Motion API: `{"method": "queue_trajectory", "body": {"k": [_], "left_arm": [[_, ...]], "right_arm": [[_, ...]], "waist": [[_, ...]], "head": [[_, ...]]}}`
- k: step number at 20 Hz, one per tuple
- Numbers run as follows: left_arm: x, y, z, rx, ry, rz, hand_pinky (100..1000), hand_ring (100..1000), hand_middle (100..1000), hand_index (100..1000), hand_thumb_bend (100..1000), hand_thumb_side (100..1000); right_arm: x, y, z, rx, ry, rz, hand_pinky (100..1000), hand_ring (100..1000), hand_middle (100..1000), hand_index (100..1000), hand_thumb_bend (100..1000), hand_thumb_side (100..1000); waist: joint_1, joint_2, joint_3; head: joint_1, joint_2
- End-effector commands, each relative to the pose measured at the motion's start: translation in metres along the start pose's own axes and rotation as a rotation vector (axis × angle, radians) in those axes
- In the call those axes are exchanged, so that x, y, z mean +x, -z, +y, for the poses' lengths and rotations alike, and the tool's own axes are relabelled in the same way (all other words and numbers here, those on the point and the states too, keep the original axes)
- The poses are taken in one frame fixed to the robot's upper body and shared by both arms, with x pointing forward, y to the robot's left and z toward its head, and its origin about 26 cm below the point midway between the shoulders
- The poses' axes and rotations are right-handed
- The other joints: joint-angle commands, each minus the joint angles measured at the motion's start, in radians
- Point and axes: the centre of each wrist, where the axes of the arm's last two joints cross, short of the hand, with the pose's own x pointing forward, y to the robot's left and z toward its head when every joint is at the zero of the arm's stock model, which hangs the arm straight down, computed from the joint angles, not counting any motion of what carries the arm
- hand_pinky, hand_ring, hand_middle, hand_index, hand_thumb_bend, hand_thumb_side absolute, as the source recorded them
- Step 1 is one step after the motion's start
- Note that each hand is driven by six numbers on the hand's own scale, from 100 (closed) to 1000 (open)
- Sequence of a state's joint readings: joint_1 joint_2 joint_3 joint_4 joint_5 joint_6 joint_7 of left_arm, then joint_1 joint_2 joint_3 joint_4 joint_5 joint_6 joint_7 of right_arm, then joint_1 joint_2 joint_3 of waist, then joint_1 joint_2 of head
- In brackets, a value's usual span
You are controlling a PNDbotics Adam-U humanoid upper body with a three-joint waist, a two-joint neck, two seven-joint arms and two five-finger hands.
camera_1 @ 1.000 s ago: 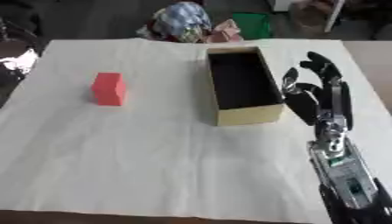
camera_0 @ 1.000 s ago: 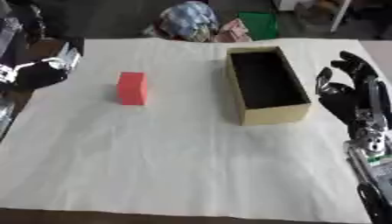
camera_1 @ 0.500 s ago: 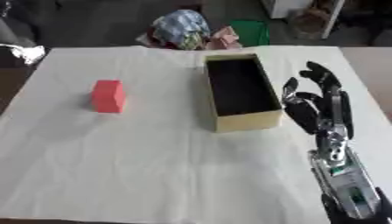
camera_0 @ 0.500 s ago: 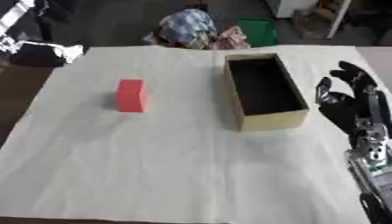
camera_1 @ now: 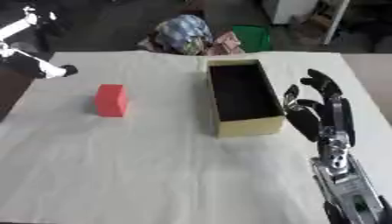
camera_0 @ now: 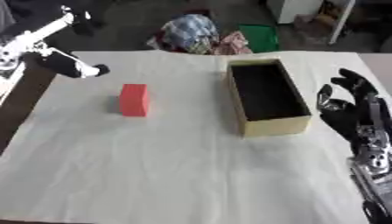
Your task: Pick up objects on the table and place them in the box.
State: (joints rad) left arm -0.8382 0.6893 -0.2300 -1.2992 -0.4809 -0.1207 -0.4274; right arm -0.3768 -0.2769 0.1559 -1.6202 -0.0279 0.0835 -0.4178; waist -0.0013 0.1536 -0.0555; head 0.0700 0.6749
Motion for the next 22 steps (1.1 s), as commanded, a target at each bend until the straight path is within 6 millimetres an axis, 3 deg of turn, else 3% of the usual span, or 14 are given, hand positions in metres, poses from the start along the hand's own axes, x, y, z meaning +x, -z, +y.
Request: {"method": "queue_trajectory", "body": {"k": [1, 5, 7, 22], "left_arm": [[-0.002, 0.006, 0.009, -0.017, 0.058, 0.0, 777, 740, 746, 860, 613, 130], [-0.006, 0.012, 0.005, -0.057, 0.099, 0.002, 792, 764, 768, 879, 704, 112], [-0.007, 0.014, 0.003, -0.082, 0.123, 0.0, 802, 784, 787, 892, 808, 100], [-0.016, 0.035, -0.011, -0.217, 0.278, 0.039, 816, 820, 822, 926, 795, 100]], "right_arm": [[0.005, 0.003, -0.004, 0.004, -0.01, -0.02, 667, 939, 719, 855, 100, 100], [0.004, 0.003, -0.005, 0.005, -0.011, -0.019, 667, 939, 720, 855, 100, 100], [0.004, 0.003, -0.005, 0.006, -0.01, -0.017, 666, 939, 720, 855, 100, 100], [0.003, 0.003, -0.003, 0.012, -0.006, -0.017, 666, 939, 720, 855, 100, 100]], "waist": [[0.001, -0.017, -0.002], [0.002, -0.015, -0.003], [0.003, -0.013, -0.004], [0.006, -0.007, -0.019]], "head": [[0.005, -0.007], [0.006, -0.009], [0.007, -0.009], [0.0, 0.034]]}}
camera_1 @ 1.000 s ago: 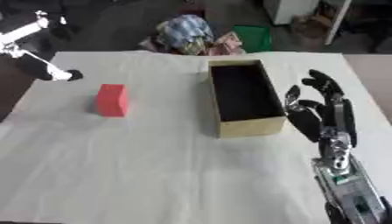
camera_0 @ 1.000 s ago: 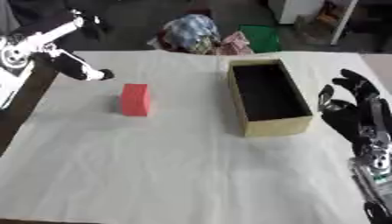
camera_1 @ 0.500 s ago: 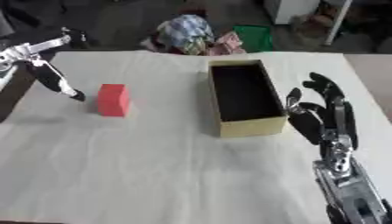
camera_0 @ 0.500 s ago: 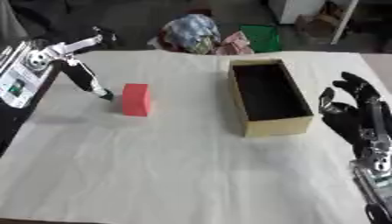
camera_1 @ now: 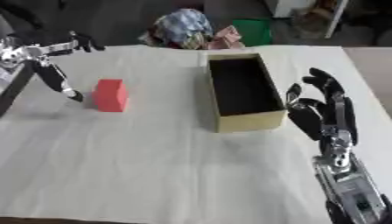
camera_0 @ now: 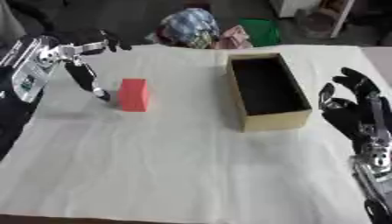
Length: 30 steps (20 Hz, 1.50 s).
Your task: Pick up objects on the table and place them in the box.
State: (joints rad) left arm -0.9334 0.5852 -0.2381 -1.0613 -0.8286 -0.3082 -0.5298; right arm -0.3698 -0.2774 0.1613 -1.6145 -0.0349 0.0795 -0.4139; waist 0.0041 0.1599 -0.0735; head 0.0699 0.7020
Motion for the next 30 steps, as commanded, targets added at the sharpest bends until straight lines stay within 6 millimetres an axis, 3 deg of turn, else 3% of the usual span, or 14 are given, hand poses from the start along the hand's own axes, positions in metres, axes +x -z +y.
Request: {"method": "queue_trajectory", "body": {"k": [1, 10, 21, 30], "left_arm": [[-0.008, -0.002, 0.011, 0.02, 0.008, 0.02, 819, 820, 821, 925, 798, 100], [-0.01, 0.008, 0.003, -0.05, -0.081, 0.003, 821, 809, 808, 921, 812, 123], [-0.001, 0.021, -0.015, -0.052, -0.094, 0.041, 786, 739, 671, 859, 811, 100], [-0.003, 0.024, -0.03, -0.077, -0.109, 0.086, 762, 666, 543, 822, 653, 120]], "right_arm": [[0.007, 0.005, -0.004, 0.004, -0.009, -0.029, 666, 939, 721, 855, 100, 100], [0.008, 0.006, -0.002, 0.008, -0.003, -0.033, 666, 939, 721, 855, 100, 100], [0.01, 0.006, 0.0, 0.011, 0.005, -0.039, 666, 939, 722, 855, 100, 100], [0.01, 0.007, -0.001, 0.008, 0.008, -0.039, 666, 940, 722, 855, 100, 100]], "waist": [[0.001, -0.013, -0.003], [0.005, -0.008, -0.017], [0.002, -0.002, -0.031], [0.0, 0.004, -0.034]], "head": [[0.002, 0.008], [0.013, 0.005], [0.02, 0.009], [0.018, 0.01]]}}
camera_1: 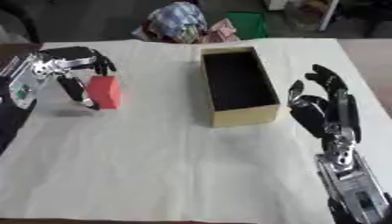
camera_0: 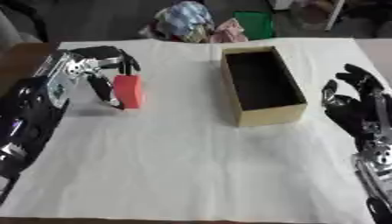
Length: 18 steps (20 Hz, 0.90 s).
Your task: Pick up objects on the table and place them in the box.
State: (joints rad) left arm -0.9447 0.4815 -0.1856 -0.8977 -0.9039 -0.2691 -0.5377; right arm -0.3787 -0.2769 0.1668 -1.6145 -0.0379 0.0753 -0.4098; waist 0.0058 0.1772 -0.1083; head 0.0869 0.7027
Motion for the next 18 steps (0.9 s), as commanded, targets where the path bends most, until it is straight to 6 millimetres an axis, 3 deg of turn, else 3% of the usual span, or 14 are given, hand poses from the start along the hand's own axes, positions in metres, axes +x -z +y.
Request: {"method": "queue_trajectory", "body": {"k": [1, 8, 13, 18], "left_arm": [[-0.004, -0.004, 0.008, 0.026, 0.004, 0.022, 756, 648, 510, 810, 625, 124], [-0.005, -0.006, 0.01, 0.114, -0.002, 0.052, 713, 549, 326, 715, 495, 125], [0.0, -0.01, 0.024, 0.216, -0.016, 0.047, 708, 536, 302, 699, 458, 123], [0.023, -0.011, 0.049, 0.371, -0.044, -0.026, 708, 527, 284, 692, 405, 111]], "right_arm": [[0.007, 0.005, -0.003, -0.004, 0.001, -0.028, 666, 940, 722, 855, 100, 100], [0.008, 0.005, -0.003, -0.005, 0.002, -0.028, 665, 940, 723, 854, 100, 100], [0.007, 0.005, -0.003, -0.005, 0.0, -0.026, 665, 940, 723, 854, 100, 100], [0.008, 0.005, -0.002, 0.005, 0.001, -0.027, 665, 940, 723, 854, 100, 100]], "waist": [[-0.002, -0.013, 0.0], [-0.003, -0.012, 0.002], [-0.003, -0.014, 0.003], [-0.004, -0.018, 0.001]], "head": [[0.001, 0.009], [-0.001, 0.009], [0.001, 0.01], [0.007, 0.01]]}}
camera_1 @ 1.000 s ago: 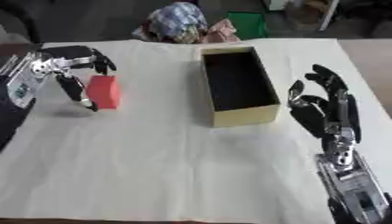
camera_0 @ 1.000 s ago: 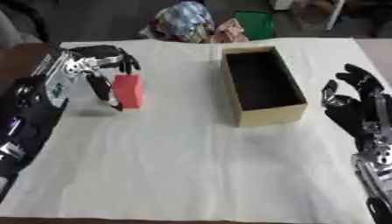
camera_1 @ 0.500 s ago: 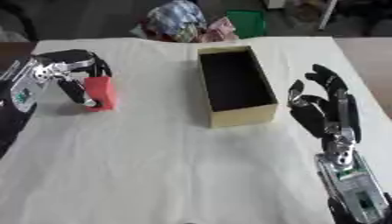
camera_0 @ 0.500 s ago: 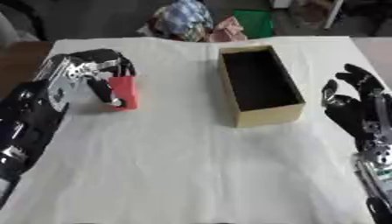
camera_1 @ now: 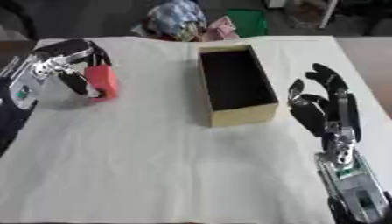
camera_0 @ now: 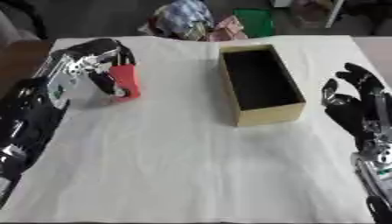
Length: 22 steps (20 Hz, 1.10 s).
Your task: Pick up objects on the table and place them in the box.
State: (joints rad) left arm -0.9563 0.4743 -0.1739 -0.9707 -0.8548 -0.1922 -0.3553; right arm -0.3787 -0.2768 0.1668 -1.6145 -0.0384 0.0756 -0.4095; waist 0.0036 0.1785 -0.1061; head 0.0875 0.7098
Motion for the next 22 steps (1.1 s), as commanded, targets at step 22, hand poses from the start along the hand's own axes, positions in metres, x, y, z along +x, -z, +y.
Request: {"method": "queue_trajectory", "body": {"k": [22], "left_arm": [[0.131, 0.05, 0.02, 0.285, 0.024, -0.357, 731, 617, 514, 781, 397, 100]], "right_arm": [[0.034, 0.006, 0.045, 0.172, 0.107, -0.095, 666, 934, 715, 846, 100, 100]], "waist": [[-0.015, 0.012, -0.154]], "head": [[0.079, -0.065]]}}
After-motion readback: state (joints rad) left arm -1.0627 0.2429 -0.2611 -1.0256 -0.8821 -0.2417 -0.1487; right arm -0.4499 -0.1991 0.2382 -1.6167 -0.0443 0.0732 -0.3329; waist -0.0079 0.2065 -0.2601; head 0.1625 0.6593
